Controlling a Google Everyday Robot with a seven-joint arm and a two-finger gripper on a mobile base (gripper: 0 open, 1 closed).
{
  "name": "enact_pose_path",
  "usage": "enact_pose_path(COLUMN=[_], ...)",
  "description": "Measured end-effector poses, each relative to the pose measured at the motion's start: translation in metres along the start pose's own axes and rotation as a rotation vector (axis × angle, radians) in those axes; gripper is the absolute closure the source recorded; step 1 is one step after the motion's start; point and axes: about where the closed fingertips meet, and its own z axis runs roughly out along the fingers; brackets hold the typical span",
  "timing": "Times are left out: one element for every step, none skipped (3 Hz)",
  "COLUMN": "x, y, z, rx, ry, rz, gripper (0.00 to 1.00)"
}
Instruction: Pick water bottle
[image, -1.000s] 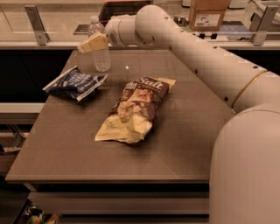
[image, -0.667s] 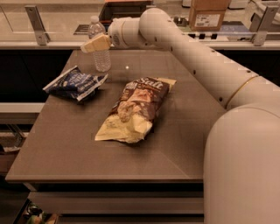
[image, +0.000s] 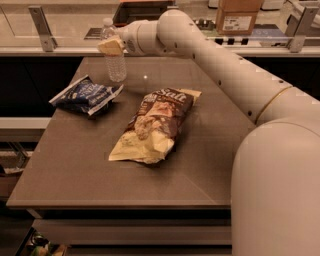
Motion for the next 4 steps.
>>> enact_pose_path(x=[0.0004,0.0007,0.0011,0.0011], y=[0.0021,0.0042,0.0062,0.0063], z=[0.0022,0.0043,0.0064,0.0065], rx=[-0.004,-0.008,-0.012,-0.012], ry=[0.0,0.001,0.001,0.001], rz=[0.0,0.001,0.001,0.001], gripper=[0.63,0.87,1.0,1.0])
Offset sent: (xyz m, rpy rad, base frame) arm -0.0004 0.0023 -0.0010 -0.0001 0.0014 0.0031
